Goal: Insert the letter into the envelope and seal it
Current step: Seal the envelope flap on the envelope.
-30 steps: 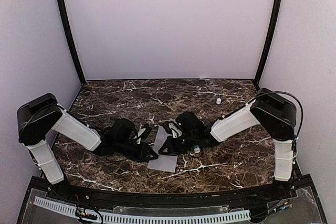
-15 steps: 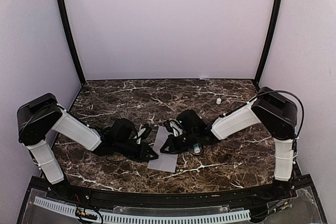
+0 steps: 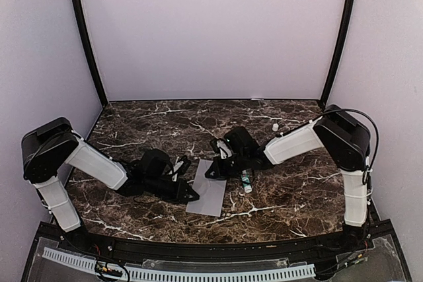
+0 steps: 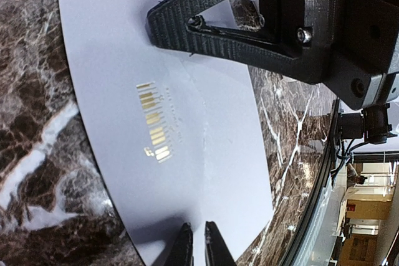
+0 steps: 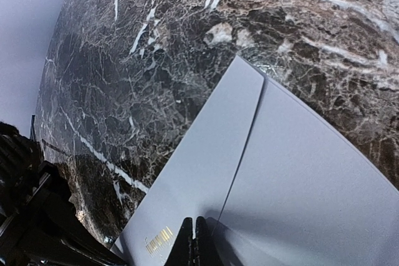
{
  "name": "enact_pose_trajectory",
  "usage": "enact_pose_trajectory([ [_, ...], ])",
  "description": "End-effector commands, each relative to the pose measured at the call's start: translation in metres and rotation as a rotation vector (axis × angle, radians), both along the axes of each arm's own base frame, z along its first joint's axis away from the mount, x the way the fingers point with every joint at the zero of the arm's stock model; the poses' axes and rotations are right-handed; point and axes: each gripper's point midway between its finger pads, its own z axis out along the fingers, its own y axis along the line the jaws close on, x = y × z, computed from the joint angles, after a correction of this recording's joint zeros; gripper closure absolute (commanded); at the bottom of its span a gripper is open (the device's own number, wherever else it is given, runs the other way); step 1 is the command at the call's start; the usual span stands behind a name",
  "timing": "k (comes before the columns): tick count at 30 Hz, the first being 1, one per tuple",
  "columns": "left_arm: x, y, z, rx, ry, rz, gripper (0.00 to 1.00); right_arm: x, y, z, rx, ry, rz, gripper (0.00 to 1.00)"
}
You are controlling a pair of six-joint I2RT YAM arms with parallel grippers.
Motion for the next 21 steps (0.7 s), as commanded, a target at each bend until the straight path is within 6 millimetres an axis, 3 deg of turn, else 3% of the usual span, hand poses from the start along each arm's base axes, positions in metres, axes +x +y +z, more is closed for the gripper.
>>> enact_pose_trajectory([
  [1,-0.017,0.017,-0.023,0.099,0.075,-0.005,0.92,-0.006,-0.03,-0.043,-0.147,0.052,-0.033,0.99],
  [5,-0.016,0.016,-0.023,0.099,0.076,-0.004,0.93,-0.023,-0.032,-0.042,-0.135,0.076,-0.013,0.99],
  [21,-0.014,0.014,-0.021,0.094,0.065,-0.005,0.93,-0.096,-0.009,-0.03,-0.103,0.127,0.105,0.99],
])
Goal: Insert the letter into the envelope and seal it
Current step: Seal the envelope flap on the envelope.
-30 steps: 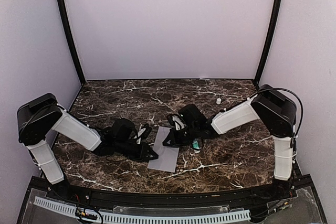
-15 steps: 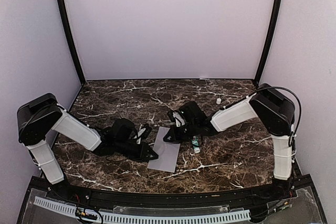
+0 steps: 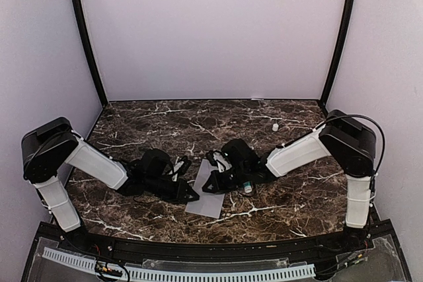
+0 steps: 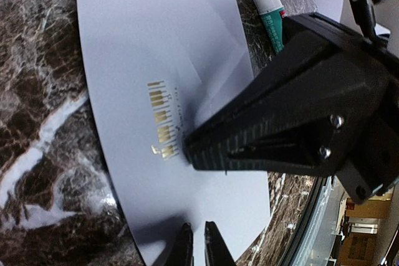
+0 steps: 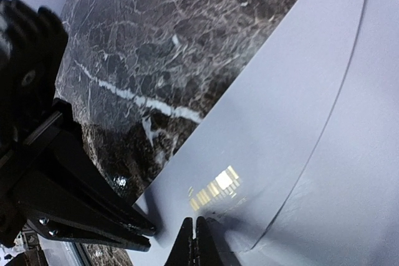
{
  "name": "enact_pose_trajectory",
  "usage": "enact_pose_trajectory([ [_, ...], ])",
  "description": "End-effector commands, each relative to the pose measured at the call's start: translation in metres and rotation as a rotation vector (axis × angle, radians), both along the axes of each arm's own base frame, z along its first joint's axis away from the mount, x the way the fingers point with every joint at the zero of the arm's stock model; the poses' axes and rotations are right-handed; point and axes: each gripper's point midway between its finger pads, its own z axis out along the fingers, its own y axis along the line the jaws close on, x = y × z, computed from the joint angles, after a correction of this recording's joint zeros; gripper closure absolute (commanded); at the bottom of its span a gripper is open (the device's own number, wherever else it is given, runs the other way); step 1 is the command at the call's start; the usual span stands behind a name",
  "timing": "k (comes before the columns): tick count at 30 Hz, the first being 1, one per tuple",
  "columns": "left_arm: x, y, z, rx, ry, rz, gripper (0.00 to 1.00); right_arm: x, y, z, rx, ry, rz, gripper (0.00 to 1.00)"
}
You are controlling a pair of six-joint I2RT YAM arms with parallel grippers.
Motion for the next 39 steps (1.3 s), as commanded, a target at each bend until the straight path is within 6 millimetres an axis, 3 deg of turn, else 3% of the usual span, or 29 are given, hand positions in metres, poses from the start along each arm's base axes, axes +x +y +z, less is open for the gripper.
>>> enact_pose_trajectory([
  [1,-0.013,0.014,-0.02,0.089,0.058,-0.003,0.93,-0.038,-0.017,-0.03,-0.12,0.102,0.029,0.99],
  [8,-0.015,0.016,-0.021,0.092,0.06,-0.003,0.93,-0.025,-0.021,-0.035,-0.168,0.068,-0.003,0.99],
  [19,-0.015,0.017,-0.021,0.097,0.059,-0.003,0.93,0.014,-0.055,-0.043,-0.234,0.03,-0.083,0.99],
  [29,-0.014,0.017,-0.021,0.099,0.057,0.0,0.93,0.015,-0.06,-0.048,-0.227,0.037,-0.085,1.0],
  [31,-0.013,0.016,-0.02,0.099,0.052,0.002,0.93,0.014,-0.054,-0.039,-0.186,0.032,-0.07,0.99],
  [35,-0.004,0.008,-0.008,0.069,0.019,0.006,0.91,0.015,-0.036,0.003,-0.061,0.002,-0.028,0.98],
  [37,0.008,0.001,0.014,0.033,-0.062,0.008,0.85,0.015,-0.027,0.034,0.015,-0.027,-0.001,0.96],
  [39,0.025,-0.002,0.052,-0.008,-0.19,0.037,0.74,0.016,-0.022,0.069,0.103,-0.061,0.017,0.92],
])
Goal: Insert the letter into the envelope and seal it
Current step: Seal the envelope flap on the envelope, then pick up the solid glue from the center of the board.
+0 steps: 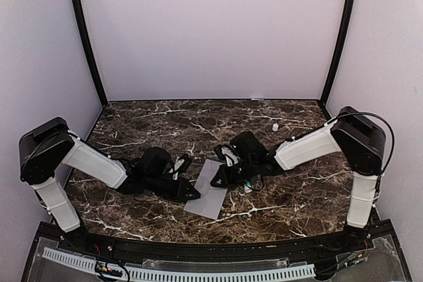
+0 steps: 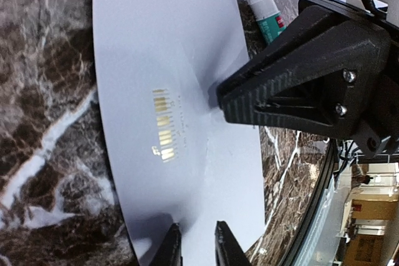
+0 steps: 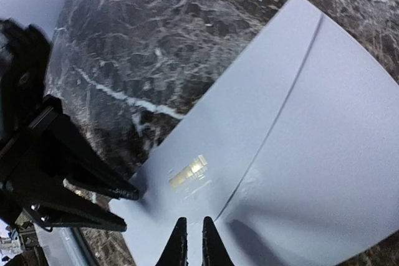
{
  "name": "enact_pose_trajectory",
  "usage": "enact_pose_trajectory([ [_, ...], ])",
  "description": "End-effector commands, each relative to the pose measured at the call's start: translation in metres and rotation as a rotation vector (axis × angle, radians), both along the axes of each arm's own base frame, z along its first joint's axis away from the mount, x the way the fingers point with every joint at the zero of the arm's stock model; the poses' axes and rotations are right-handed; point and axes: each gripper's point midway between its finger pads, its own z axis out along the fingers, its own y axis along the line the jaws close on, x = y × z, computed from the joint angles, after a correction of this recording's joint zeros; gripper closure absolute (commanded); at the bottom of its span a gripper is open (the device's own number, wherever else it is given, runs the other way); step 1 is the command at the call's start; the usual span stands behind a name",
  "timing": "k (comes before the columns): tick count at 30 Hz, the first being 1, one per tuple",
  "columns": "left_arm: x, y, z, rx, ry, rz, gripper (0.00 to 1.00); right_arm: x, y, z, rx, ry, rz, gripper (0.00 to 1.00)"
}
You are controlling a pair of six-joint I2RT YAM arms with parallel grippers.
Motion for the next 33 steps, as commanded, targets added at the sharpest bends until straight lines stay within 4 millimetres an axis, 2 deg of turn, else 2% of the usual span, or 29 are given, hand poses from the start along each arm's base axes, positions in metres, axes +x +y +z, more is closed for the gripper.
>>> enact_pose_trajectory([
  [1,0.031,-0.001,0.076,-0.047,-0.25,0.064,0.71,0.002,0.005,0.075,0.171,-0.07,0.04,0.9],
  [2,0.035,0.0,0.09,-0.051,-0.306,0.065,0.65,0.004,0.003,0.091,0.2,-0.089,0.037,0.87],
  [3,0.041,0.004,0.116,-0.058,-0.366,0.092,0.63,0.008,-0.002,0.104,0.213,-0.115,0.023,0.84],
  [6,0.052,0.015,0.159,-0.027,-0.467,0.103,0.53,0.02,-0.021,0.132,0.192,-0.2,-0.035,0.74],
  [8,0.055,0.029,0.171,0.009,-0.48,0.118,0.5,0.028,-0.035,0.145,0.158,-0.258,-0.075,0.66],
  [11,0.06,0.052,0.182,0.03,-0.451,0.132,0.44,0.036,-0.06,0.15,0.066,-0.311,-0.144,0.54],
  [14,0.071,0.071,0.203,0.036,-0.451,0.143,0.38,0.042,-0.085,0.144,-0.055,-0.341,-0.205,0.45],
  [18,0.1,0.101,0.236,0.096,-0.523,0.182,0.25,0.041,-0.115,0.122,-0.208,-0.333,-0.261,0.37],
  [19,0.104,0.103,0.243,0.095,-0.538,0.18,0.21,0.038,-0.119,0.115,-0.227,-0.322,-0.268,0.36],
  [22,0.124,0.114,0.271,0.068,-0.627,0.173,0.18,0.028,-0.126,0.094,-0.253,-0.269,-0.274,0.35],
  [24,0.139,0.125,0.28,0.058,-0.667,0.204,0.17,0.021,-0.128,0.081,-0.261,-0.233,-0.277,0.35],
  [28,0.16,0.148,0.276,0.041,-0.703,0.291,0.18,0.005,-0.129,0.057,-0.296,-0.177,-0.274,0.38],
  [31,0.166,0.163,0.255,0.094,-0.748,0.35,0.18,-0.003,-0.126,0.042,-0.333,-0.148,-0.267,0.43],
  [33,0.166,0.167,0.248,0.087,-0.721,0.359,0.18,-0.006,-0.125,0.033,-0.365,-0.138,-0.261,0.45],
])
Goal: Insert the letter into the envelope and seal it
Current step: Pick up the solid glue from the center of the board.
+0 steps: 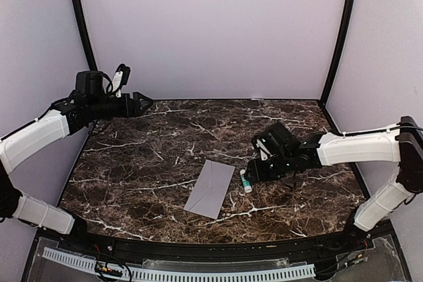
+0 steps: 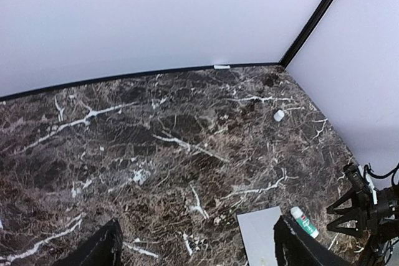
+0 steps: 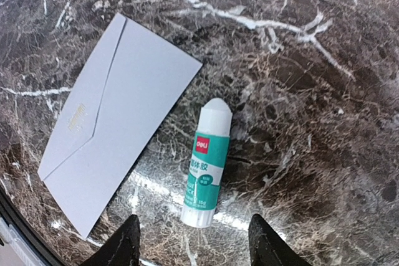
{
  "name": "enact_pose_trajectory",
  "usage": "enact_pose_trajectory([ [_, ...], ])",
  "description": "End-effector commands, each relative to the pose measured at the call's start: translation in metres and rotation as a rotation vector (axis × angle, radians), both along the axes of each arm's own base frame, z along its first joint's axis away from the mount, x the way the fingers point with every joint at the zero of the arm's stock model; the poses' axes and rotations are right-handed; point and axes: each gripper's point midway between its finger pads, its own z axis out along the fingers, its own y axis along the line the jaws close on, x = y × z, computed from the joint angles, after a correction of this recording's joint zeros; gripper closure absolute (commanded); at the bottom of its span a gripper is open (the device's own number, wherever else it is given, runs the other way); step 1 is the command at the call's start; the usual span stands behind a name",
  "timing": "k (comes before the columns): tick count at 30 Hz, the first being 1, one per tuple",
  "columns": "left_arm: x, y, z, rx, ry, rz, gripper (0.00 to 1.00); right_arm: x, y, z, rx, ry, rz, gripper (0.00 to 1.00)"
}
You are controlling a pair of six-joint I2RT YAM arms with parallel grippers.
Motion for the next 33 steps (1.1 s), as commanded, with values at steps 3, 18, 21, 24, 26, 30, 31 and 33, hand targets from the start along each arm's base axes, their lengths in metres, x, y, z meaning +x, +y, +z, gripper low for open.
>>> enact_pose_trajectory([
  [3,0.001,0.007,-0.013,-0.001,-0.026,0.006,0.18,-0.009,0.01,-0.027,-0.076,0.04,-0.011,0.47],
  [18,-0.009,-0.001,-0.015,-0.027,-0.017,-0.052,0.19,-0.01,0.016,-0.051,-0.188,0.043,-0.025,0.6],
  [21,-0.01,-0.002,-0.014,-0.028,-0.02,-0.058,0.19,-0.009,0.015,-0.054,-0.201,0.045,-0.025,0.65],
  [24,-0.012,-0.002,-0.015,-0.031,-0.021,-0.064,0.19,-0.008,0.016,-0.055,-0.203,0.042,-0.026,0.69],
  [26,-0.013,-0.003,-0.016,-0.033,-0.017,-0.066,0.19,-0.007,0.017,-0.056,-0.198,0.038,-0.027,0.71],
  [30,-0.012,-0.004,-0.013,-0.044,-0.032,-0.074,0.19,-0.006,0.018,-0.059,-0.197,0.039,-0.031,0.73],
  [31,-0.013,-0.005,-0.013,-0.048,-0.032,-0.08,0.19,-0.006,0.017,-0.061,-0.201,0.039,-0.032,0.73],
  [33,-0.013,-0.006,-0.013,-0.053,-0.029,-0.084,0.19,-0.007,0.016,-0.063,-0.203,0.038,-0.036,0.75],
])
